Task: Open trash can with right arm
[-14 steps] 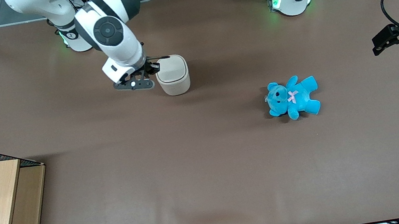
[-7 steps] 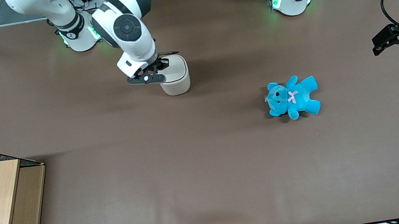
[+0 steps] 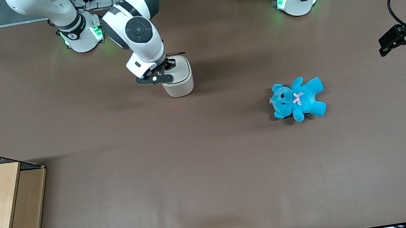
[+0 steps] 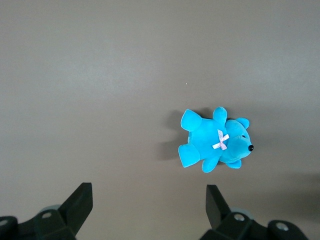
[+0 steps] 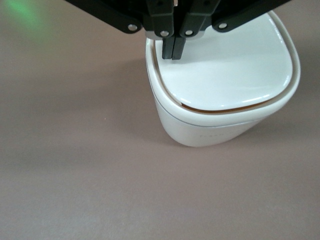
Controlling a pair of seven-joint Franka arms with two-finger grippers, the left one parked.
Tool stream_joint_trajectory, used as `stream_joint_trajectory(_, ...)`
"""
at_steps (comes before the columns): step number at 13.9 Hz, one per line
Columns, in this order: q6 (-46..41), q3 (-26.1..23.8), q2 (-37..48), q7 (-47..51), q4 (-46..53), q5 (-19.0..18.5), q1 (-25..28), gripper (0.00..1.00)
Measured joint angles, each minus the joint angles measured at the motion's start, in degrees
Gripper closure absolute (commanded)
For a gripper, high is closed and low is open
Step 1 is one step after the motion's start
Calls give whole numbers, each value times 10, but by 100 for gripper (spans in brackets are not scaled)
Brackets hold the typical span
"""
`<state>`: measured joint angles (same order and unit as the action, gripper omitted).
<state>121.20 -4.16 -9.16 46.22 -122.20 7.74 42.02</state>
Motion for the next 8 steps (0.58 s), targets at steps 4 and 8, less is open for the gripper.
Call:
stream_joint_trajectory(4,10,0,-5,8,-4,0,7,100)
stream_joint_trajectory(8,17,1,-7,11,-6,-1,9,100)
